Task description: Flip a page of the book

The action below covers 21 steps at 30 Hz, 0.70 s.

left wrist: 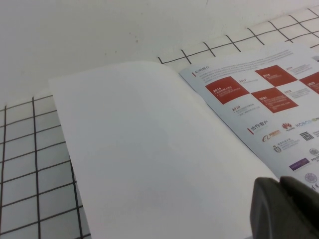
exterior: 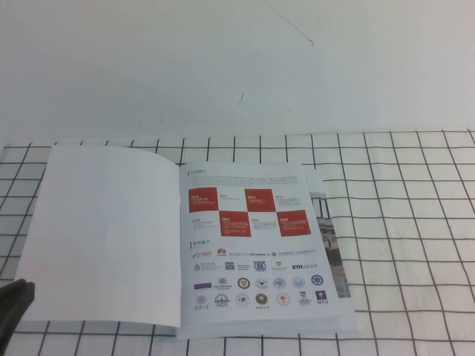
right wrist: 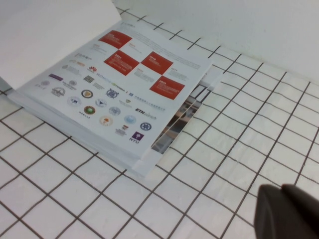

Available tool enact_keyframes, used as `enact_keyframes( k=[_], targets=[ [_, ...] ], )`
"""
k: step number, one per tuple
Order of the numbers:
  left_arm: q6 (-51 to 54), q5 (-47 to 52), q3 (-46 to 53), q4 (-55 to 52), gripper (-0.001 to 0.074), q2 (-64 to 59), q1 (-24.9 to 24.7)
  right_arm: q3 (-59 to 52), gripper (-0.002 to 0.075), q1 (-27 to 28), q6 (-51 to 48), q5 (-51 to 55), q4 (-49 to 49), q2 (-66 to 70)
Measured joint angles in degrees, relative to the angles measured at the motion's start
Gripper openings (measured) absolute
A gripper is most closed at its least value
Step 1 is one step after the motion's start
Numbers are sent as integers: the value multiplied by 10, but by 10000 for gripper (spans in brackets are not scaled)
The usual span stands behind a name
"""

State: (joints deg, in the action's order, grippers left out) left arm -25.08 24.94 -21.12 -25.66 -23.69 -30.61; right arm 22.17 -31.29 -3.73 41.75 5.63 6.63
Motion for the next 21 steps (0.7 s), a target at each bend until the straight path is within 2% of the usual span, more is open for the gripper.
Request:
enact_keyframes(
  k=[21],
  targets=[
    [-3,-8,4,-4,-3,1,0,0,-2,0,3,-1,-5,0]
  ],
)
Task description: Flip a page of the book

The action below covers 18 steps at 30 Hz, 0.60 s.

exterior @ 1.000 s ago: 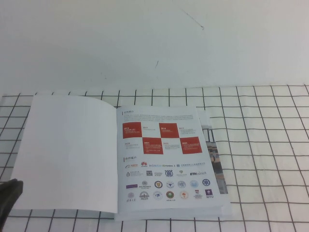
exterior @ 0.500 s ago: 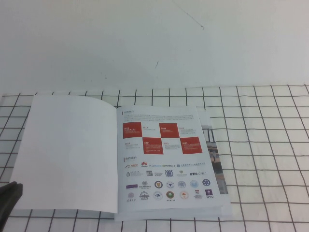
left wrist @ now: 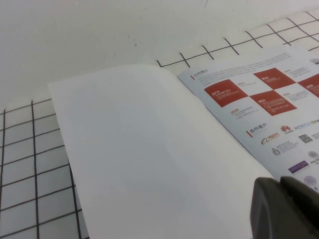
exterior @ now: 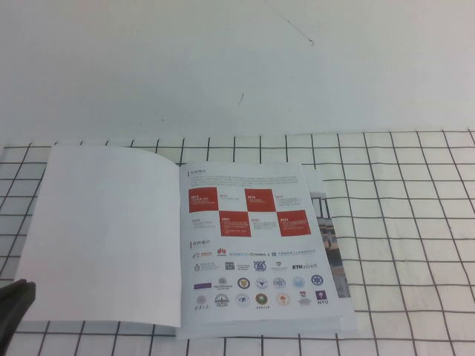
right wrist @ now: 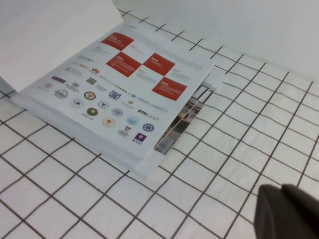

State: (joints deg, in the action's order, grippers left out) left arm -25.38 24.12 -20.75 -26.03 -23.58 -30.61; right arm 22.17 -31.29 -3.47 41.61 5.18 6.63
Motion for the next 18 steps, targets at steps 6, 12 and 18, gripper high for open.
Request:
enact_keyframes(
  k=[6,12,18],
  targets=[
    [-1,22,6,45,-3,60,55,0,-2,0,0,0,0,0],
    [139,7,34,174,-3,146,171,0,-2,0,0,0,0,0],
    [186,-53,161,228,-3,231,240,0,-2,0,0,0,0,0]
  ],
)
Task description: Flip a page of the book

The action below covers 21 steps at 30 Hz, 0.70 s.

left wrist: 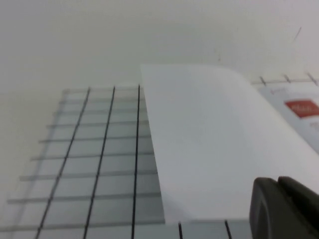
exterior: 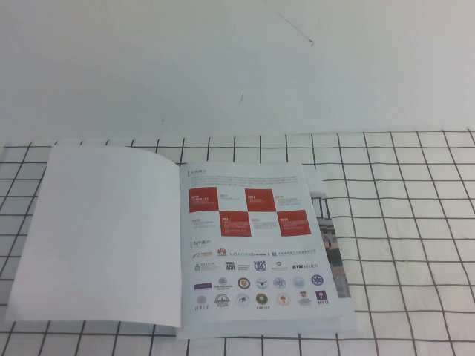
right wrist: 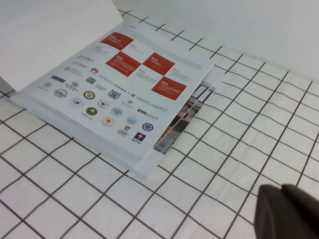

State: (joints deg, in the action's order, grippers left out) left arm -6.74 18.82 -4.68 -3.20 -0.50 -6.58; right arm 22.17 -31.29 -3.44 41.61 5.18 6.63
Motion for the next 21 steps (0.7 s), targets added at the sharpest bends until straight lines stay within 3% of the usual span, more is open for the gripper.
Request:
enact_keyframes(
  k=[4,21],
  targets=[
    [-37,14,57,21,-3,10,4,0,-2,0,0,-1,0,0],
    [-7,12,57,41,-3,11,0,-5,-2,0,0,-5,0,0]
  ],
)
